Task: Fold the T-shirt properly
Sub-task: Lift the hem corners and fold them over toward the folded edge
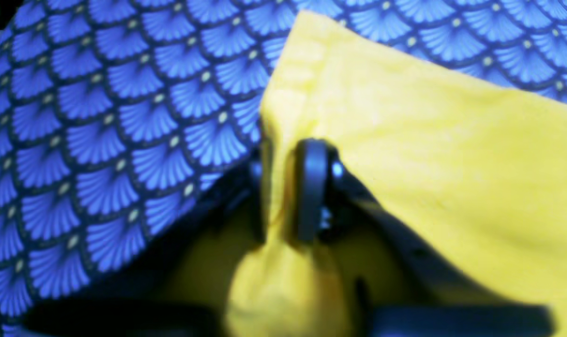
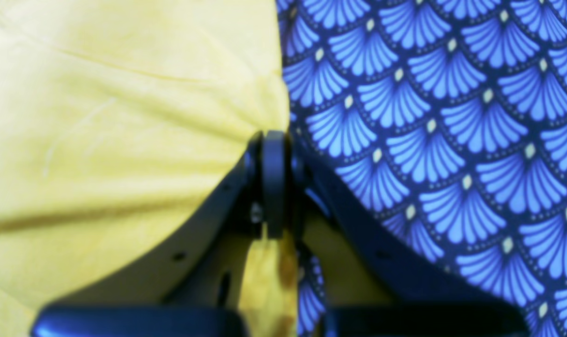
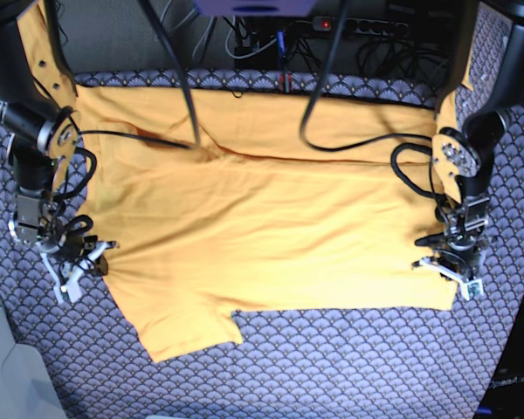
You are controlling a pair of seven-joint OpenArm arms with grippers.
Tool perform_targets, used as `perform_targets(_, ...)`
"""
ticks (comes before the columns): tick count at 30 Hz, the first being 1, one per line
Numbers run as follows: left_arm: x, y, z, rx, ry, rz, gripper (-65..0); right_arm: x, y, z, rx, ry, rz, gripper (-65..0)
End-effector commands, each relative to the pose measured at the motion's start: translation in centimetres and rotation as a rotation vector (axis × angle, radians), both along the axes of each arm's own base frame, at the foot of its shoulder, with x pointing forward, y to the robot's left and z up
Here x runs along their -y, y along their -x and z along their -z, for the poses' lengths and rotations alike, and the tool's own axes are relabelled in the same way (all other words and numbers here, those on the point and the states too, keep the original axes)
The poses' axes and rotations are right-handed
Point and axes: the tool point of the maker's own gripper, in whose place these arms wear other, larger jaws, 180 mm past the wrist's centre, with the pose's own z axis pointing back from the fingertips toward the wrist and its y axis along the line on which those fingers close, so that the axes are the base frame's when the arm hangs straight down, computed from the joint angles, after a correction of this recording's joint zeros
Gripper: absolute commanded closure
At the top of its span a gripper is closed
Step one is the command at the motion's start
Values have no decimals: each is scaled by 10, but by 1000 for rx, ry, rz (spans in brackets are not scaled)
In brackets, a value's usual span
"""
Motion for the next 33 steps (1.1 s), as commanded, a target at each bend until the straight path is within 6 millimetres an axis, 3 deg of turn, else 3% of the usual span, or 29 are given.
perform_targets(1,-4,-5,-7,-6,-4,-2,0,15,-6,-12,11,36,10,0)
perform_targets(9,-8,0,-1,-74,11,-11,0,16,-8,-14,17,32,17,0)
perform_targets(11,-10,-1,-2,-73,8,-13,0,19,-13,-23,46,50,18,0)
perform_targets(15,-27,-6,-22,-56,-34,-45,0,28,-12,-33,53,125,18,0)
perform_targets(18,-20,-17,-39,-34,-35,-23,0,30,-10,-47,87,195,13,0)
perform_targets(22,-12,-23,-64,-18,-49,24,0,17,-6,-62,133,253,1,0)
perform_targets(27,-3,-14,-96,4,-146,53,0,6,1,-72,150,299,-5,0)
perform_targets(33,2,11,-103,-39,-240,67,0,17,18,-77,125,367,15,0)
